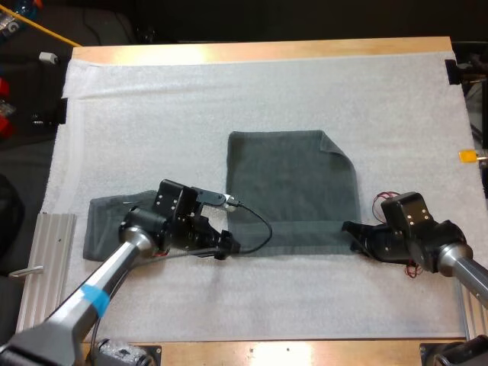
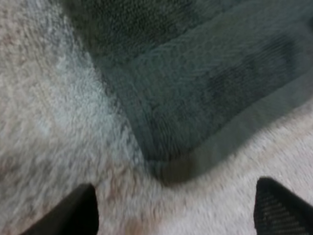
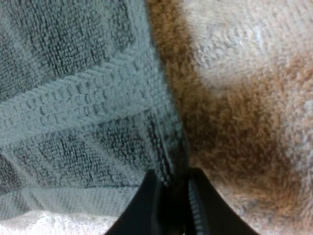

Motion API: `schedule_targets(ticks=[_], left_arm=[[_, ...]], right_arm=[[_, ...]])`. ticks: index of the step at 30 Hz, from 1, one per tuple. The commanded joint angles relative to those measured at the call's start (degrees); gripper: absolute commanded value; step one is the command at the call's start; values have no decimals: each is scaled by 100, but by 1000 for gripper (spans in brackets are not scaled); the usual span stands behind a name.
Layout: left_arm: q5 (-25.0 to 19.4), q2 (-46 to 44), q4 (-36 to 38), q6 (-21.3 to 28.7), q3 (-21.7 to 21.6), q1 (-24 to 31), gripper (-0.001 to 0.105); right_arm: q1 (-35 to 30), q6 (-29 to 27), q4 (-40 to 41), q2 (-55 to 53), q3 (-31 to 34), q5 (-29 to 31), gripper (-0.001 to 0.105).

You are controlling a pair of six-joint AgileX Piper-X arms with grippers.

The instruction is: Pick towel from pile, fold and stack

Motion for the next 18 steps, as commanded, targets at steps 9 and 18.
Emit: schedule_targets(ticks=[9, 18], left_arm=[[1013, 619, -637, -71, -7, -19, 64], [827, 923, -740, -211, -7, -19, 64]], right_arm=[[-4, 0, 227, -46, -14, 40, 0], [-4, -16, 237, -46, -14, 38, 0]])
